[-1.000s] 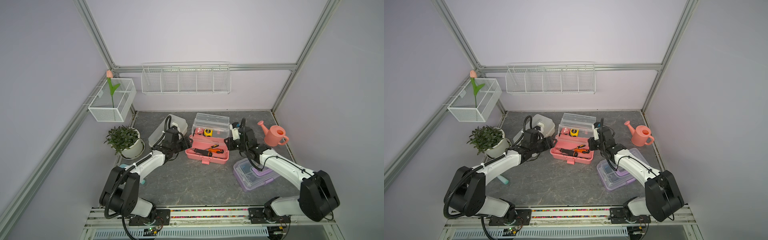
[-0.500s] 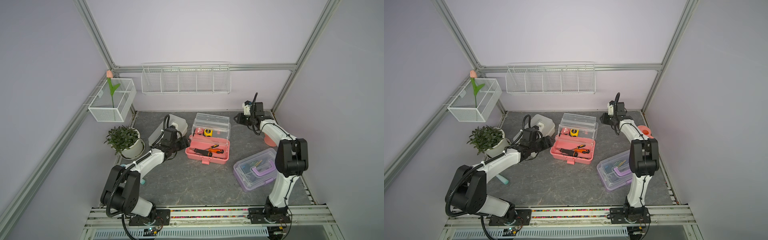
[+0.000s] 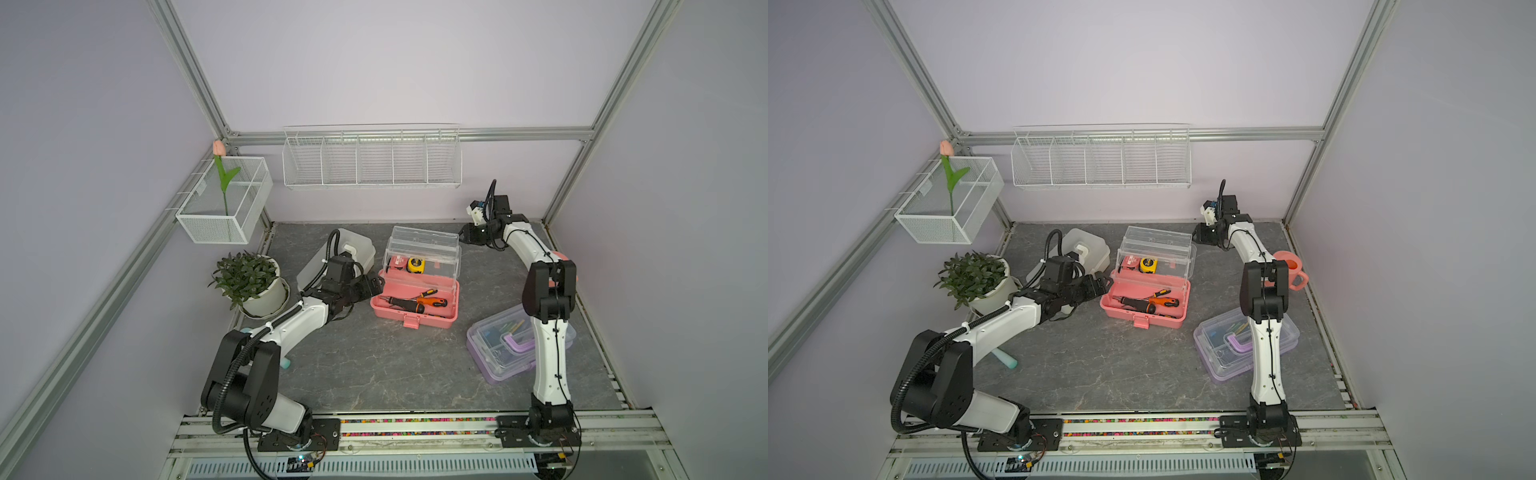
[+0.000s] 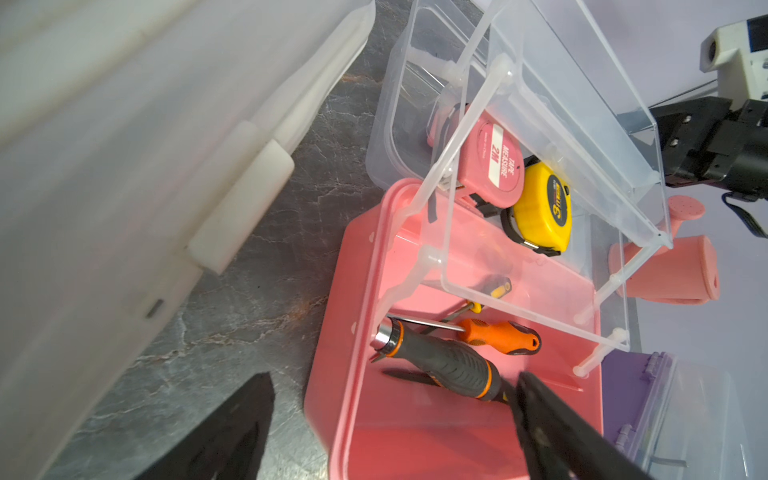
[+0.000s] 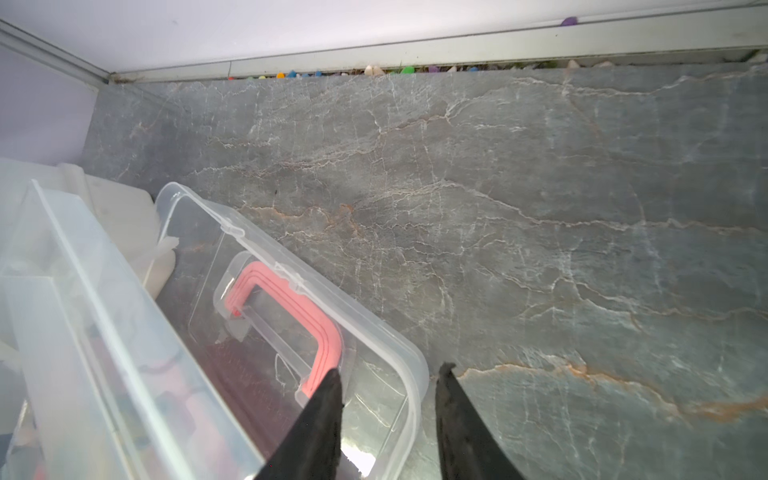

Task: Close toolboxes
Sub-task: Close the toolbox lid.

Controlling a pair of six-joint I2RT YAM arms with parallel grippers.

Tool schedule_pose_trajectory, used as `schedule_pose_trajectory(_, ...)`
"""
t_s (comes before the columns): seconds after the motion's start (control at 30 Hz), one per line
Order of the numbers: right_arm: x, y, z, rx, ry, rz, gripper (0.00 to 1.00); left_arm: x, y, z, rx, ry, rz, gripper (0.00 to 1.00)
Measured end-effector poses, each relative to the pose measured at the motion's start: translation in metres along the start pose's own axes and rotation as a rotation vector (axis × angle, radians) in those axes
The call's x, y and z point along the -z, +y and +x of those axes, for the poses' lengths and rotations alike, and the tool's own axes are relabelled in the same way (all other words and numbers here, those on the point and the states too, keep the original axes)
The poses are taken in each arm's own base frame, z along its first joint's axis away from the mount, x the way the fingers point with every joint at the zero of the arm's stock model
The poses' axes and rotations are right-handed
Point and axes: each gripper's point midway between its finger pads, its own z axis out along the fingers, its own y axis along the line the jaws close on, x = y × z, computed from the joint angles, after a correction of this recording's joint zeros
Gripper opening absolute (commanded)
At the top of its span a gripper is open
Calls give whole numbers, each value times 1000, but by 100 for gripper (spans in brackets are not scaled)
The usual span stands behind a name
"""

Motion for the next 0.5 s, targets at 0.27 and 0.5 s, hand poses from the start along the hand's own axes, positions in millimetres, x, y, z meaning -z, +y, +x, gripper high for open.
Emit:
schedule_pose_trajectory(0.27,-25,-11,16,38,93,-11,34,0,3,3,-2,13,-9,91)
schedule_pose_trajectory(0.5,-31,-7,35,106,170,33,28,0,4,3,1,15,-13,91)
